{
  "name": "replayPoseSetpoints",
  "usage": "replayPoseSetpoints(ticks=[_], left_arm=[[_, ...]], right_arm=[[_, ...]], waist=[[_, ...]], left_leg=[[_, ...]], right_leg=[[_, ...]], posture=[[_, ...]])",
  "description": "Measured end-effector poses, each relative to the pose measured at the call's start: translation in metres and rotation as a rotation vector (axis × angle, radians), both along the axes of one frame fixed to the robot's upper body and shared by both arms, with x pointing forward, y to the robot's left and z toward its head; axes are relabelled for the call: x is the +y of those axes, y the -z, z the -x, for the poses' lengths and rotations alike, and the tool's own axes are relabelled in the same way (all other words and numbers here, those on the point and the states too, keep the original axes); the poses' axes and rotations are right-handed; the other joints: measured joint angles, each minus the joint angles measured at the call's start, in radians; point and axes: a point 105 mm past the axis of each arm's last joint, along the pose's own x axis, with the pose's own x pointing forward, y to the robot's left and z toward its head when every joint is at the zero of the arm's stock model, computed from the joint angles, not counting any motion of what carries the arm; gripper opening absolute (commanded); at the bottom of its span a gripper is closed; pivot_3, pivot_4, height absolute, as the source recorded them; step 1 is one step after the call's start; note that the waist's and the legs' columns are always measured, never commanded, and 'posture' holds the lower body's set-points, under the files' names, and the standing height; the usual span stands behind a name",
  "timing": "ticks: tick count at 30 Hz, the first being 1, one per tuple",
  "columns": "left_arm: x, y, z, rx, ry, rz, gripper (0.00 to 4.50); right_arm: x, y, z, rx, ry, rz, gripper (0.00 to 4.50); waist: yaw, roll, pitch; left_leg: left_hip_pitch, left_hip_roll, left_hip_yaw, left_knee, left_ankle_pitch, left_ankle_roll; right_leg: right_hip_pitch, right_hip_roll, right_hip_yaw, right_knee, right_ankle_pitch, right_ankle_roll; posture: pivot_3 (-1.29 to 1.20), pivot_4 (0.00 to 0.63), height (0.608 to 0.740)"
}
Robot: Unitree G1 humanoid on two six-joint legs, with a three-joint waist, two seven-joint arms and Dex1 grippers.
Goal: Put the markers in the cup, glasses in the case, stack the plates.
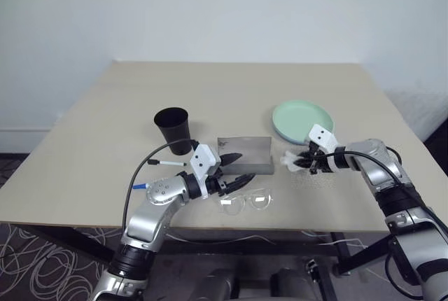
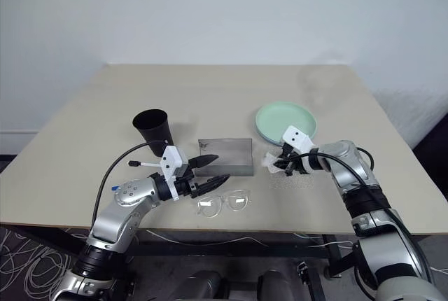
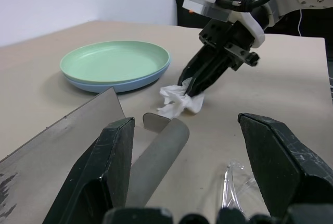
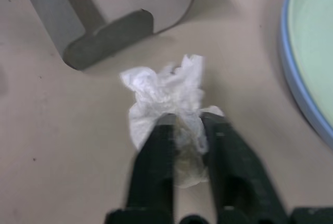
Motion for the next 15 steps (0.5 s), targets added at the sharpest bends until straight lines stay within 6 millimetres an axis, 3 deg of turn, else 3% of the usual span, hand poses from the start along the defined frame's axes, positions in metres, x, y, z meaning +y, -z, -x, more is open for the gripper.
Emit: replayPoseSetpoints(ticks=[6, 12, 15], left_arm=[[0.000, 0.000, 0.000, 0.001, -0.001, 0.000, 3.39], [0.001, 0.001, 0.000, 0.003, -0.002, 0.001, 3.39], [0.000, 0.001, 0.000, 0.001, -0.004, 0.002, 3.39]], right_arm=[[0.005, -0.014, -0.004, -0.059, -0.020, -0.024, 0.03], [-0.001, -0.077, -0.053, -0.321, 0.115, -0.021, 0.03], [-0.003, -0.081, -0.075, -0.389, 0.208, -0.001, 0.03]], waist=[[0.000, 0.000, 0.000], [0.000, 0.000, 0.000], [-0.001, 0.000, 0.000]], left_leg=[[0.000, 0.000, 0.000, 0.000, 0.000, 0.000], [0.001, 0.001, 0.001, 0.000, 0.000, 0.000], [0.002, 0.001, 0.002, -0.001, 0.000, 0.000]], right_leg=[[0.000, 0.000, 0.000, 0.000, 0.000, 0.000], [0.000, 0.000, 0.000, 0.000, 0.001, -0.001], [0.000, 0.000, 0.000, 0.000, 0.001, -0.001]], posture=[[0.00, 0.000, 0.740], [0.00, 0.000, 0.740], [0.00, 0.000, 0.740]])
